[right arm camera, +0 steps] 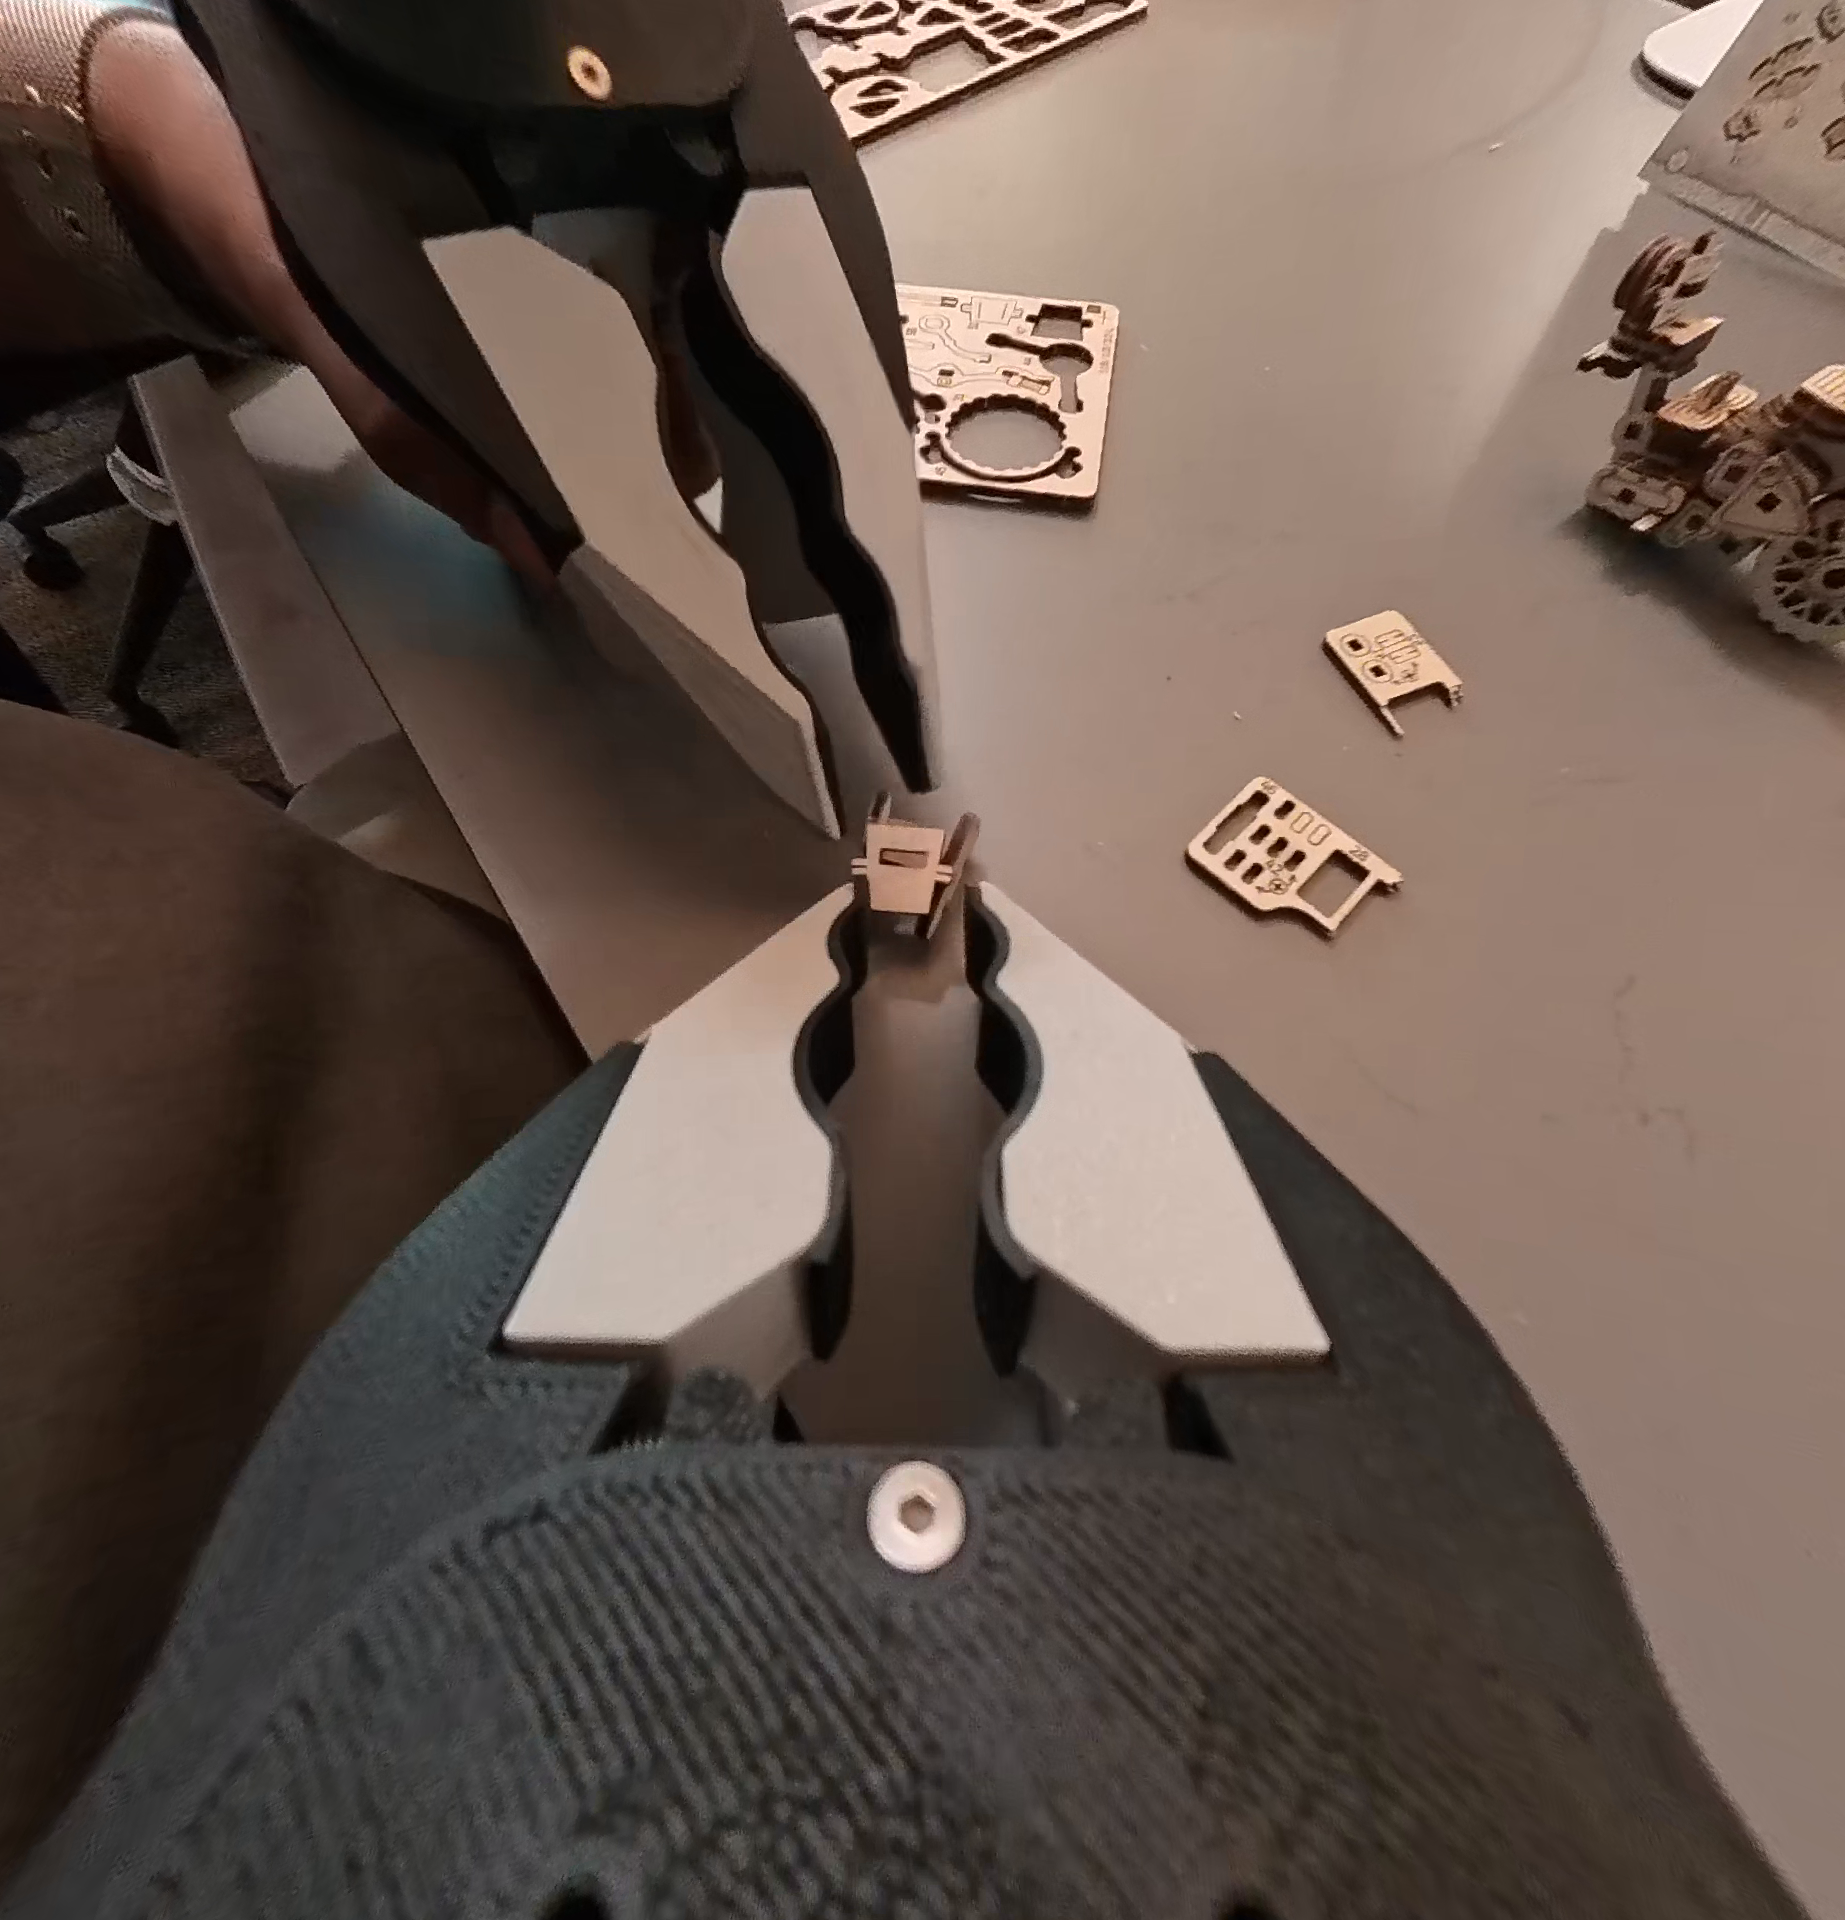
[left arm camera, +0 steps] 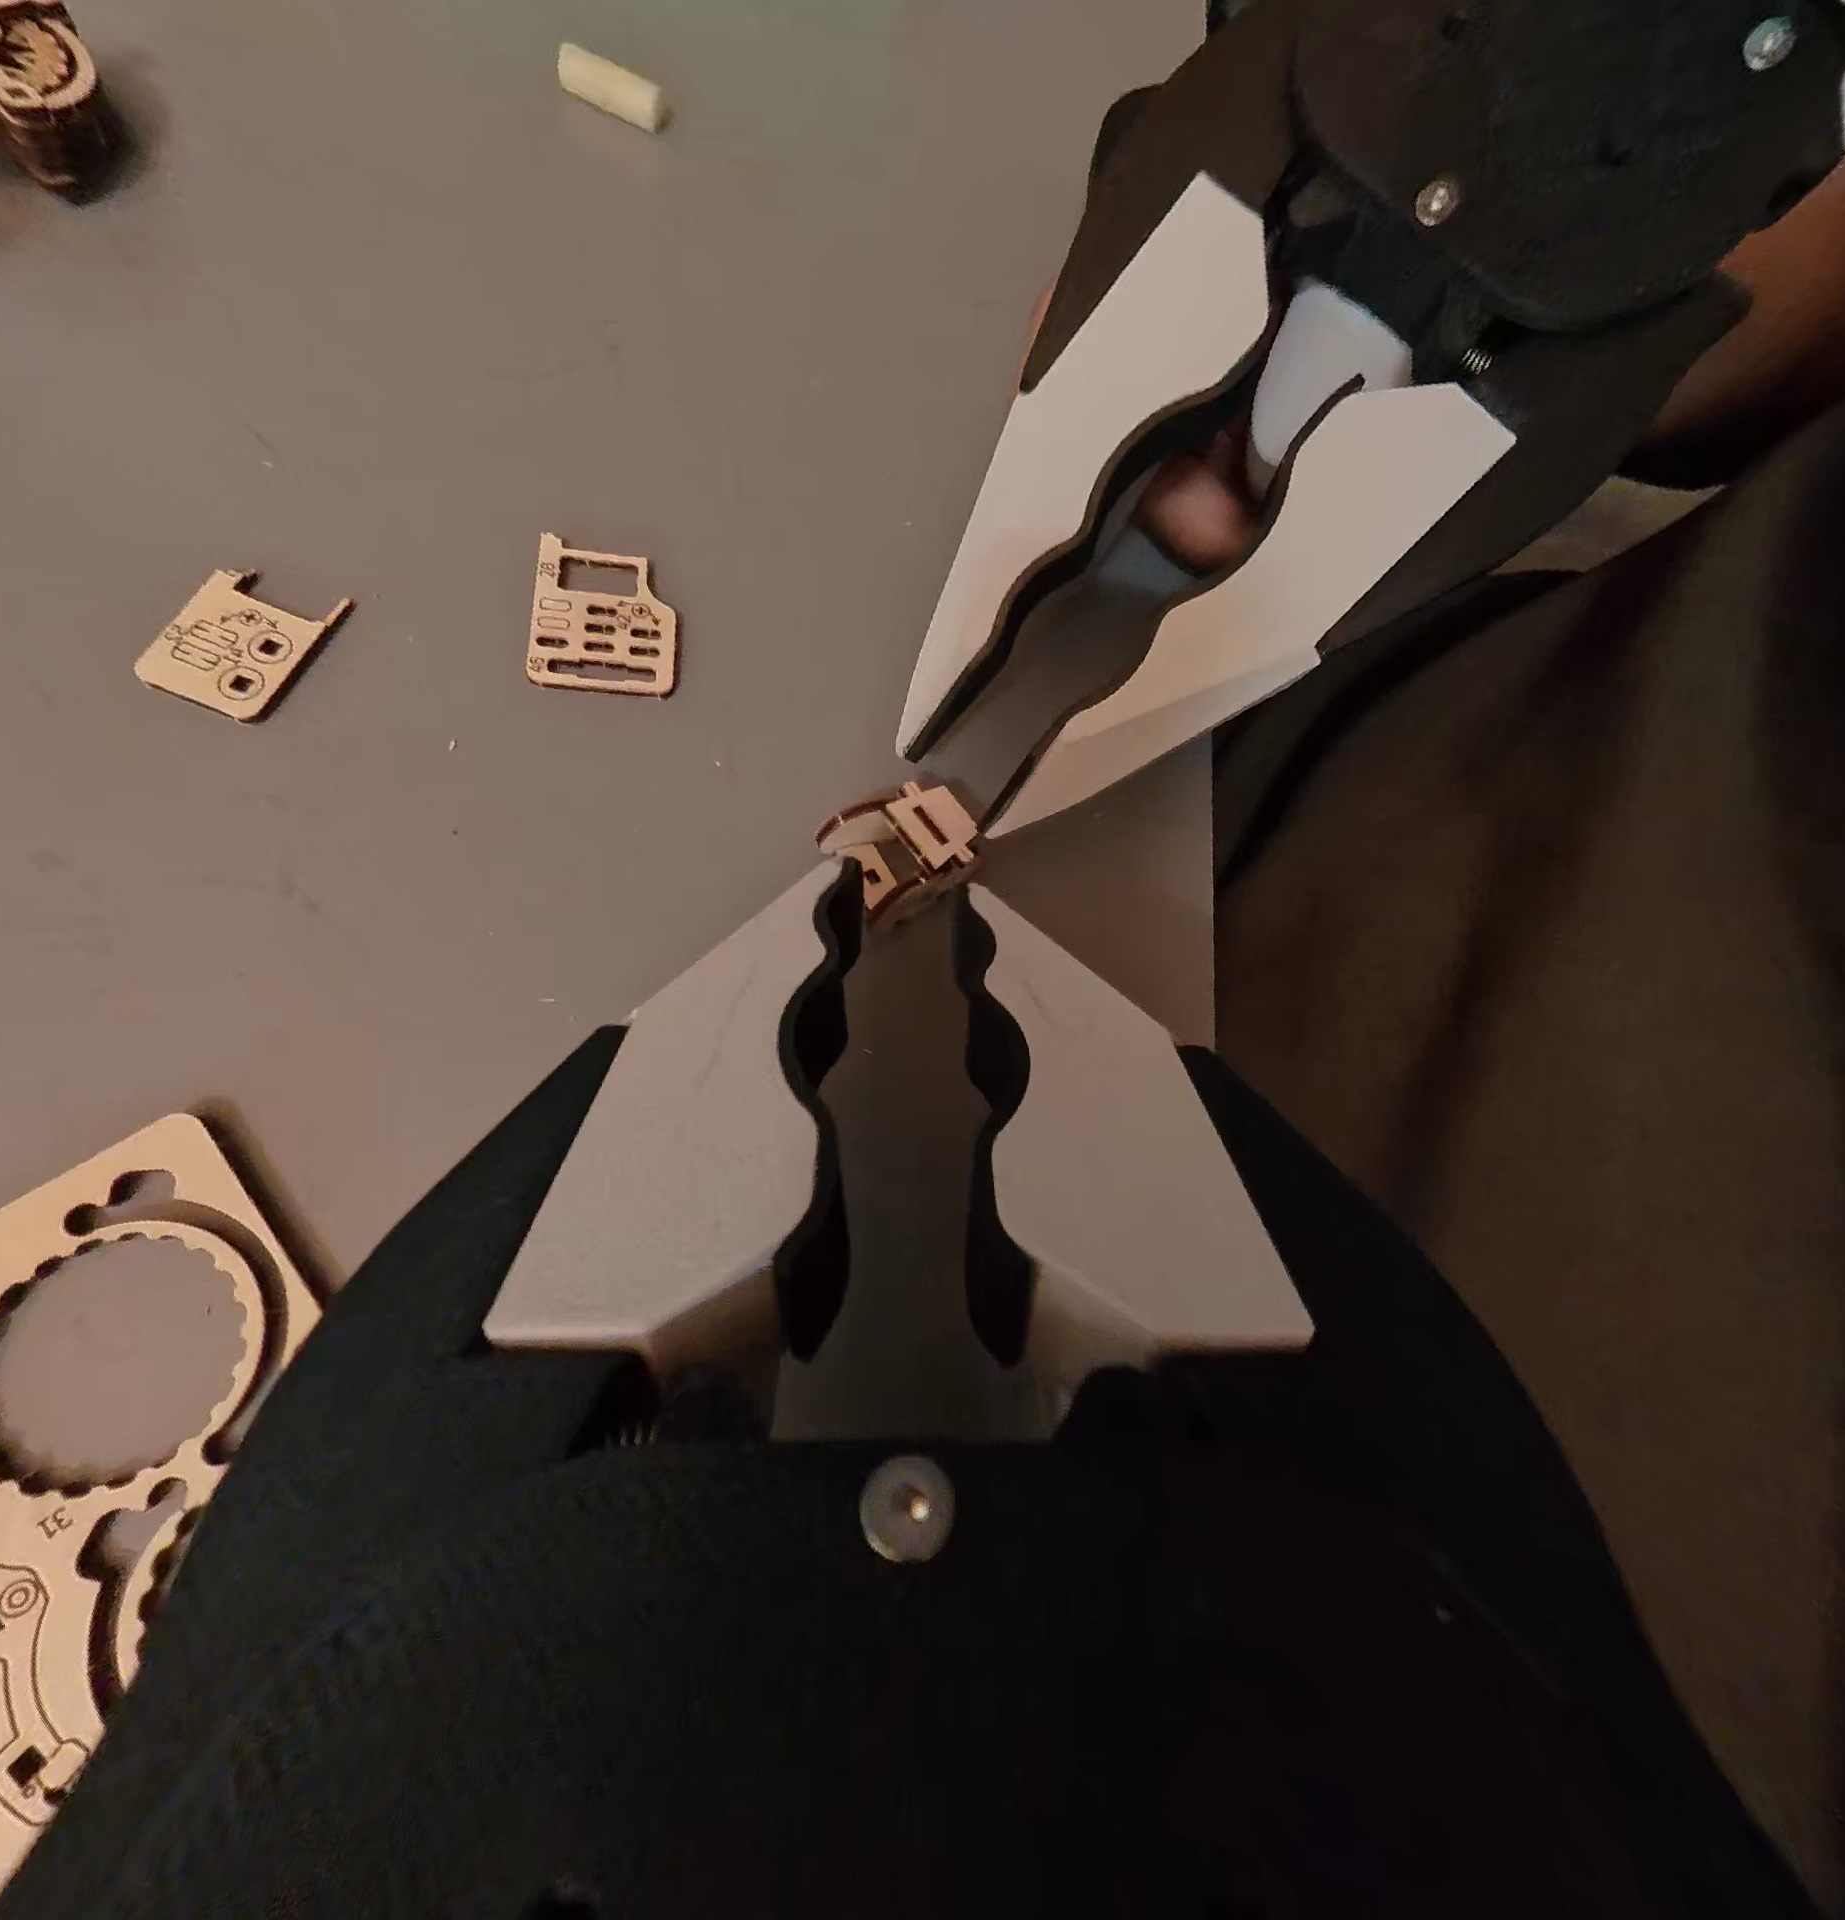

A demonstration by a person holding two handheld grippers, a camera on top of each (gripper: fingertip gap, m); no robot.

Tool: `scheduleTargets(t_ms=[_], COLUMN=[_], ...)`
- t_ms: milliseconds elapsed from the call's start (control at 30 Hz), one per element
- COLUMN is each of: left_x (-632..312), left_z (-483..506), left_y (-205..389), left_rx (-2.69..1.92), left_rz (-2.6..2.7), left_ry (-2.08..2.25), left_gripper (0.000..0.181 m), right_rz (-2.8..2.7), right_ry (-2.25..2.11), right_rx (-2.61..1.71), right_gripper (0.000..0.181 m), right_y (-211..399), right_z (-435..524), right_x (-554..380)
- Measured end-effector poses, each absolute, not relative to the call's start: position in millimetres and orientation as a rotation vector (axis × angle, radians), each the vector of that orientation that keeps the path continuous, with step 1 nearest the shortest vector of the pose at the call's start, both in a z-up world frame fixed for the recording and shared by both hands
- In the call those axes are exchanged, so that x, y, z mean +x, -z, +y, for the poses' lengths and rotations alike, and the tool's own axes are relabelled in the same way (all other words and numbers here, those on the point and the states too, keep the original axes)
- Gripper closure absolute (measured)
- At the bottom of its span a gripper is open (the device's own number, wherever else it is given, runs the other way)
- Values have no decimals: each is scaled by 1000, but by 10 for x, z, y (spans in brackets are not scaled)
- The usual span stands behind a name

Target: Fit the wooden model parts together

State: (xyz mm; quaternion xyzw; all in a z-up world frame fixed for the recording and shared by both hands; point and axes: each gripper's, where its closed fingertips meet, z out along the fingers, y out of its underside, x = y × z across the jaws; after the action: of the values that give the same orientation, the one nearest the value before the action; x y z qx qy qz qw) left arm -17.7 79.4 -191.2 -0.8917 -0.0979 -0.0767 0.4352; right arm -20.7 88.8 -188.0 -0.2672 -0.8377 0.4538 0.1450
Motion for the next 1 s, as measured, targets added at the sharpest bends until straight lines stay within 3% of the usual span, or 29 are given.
scheduleTargets(t_ms=[400,1000], left_x=[-139,-135], left_z=[789,792], left_y=[1957,1958], left_rx=[-2260,-2259], left_rz=[-201,-203], left_ry=[154,170], left_gripper=[178,179], right_rz=[-2417,-2424], right_ry=[-1324,-1389], right_rx=[-796,-777], right_gripper=[166,162], right_y=[1883,1825], right_z=[883,835], right_x=[-219,-187])
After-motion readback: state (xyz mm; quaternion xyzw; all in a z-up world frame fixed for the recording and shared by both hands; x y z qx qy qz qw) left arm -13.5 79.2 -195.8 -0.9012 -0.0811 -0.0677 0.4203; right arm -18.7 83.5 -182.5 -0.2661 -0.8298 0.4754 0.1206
